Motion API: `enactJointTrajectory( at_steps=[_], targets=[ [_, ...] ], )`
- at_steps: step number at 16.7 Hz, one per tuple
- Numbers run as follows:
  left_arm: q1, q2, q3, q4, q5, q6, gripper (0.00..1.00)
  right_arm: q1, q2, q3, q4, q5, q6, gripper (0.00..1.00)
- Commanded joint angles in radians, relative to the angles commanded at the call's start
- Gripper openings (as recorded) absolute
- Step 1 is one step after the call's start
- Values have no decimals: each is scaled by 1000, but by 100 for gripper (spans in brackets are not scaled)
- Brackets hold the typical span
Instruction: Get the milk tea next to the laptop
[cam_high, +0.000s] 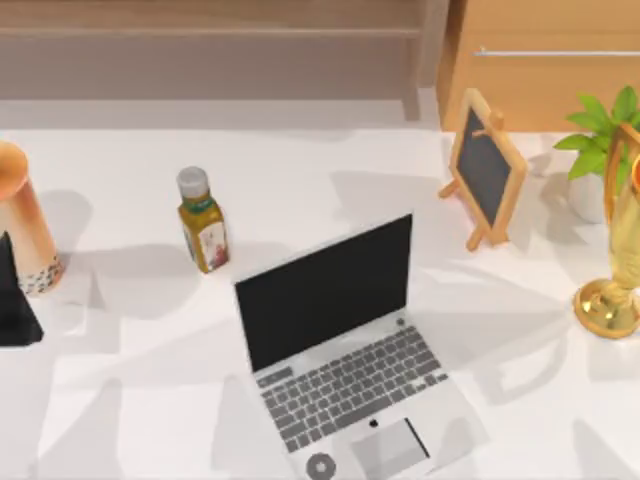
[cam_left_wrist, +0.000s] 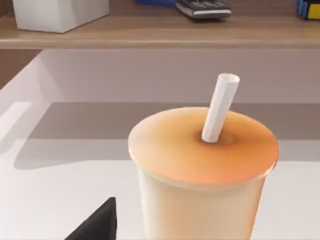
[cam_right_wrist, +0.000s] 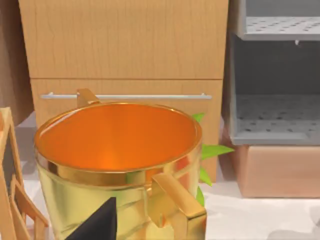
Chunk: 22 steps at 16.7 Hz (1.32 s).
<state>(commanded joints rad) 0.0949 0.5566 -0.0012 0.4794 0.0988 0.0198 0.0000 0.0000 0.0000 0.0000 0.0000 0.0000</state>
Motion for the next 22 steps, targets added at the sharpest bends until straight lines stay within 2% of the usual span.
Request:
enactJointTrajectory(
  at_steps=[5, 8, 11, 17, 22],
  targets=[
    [53, 401, -3, 305, 68, 15, 100, 0, 0, 0, 0, 0, 0, 100],
    [75, 552, -4, 430, 97, 22, 100, 0, 0, 0, 0, 0, 0, 100],
    [84, 611, -5, 487, 111, 25, 100, 0, 0, 0, 0, 0, 0, 100],
    [79, 625, 2, 496, 107, 24, 100, 0, 0, 0, 0, 0, 0, 100],
    [51, 846, 104, 621, 82, 19, 100, 0, 0, 0, 0, 0, 0, 100]
  ],
)
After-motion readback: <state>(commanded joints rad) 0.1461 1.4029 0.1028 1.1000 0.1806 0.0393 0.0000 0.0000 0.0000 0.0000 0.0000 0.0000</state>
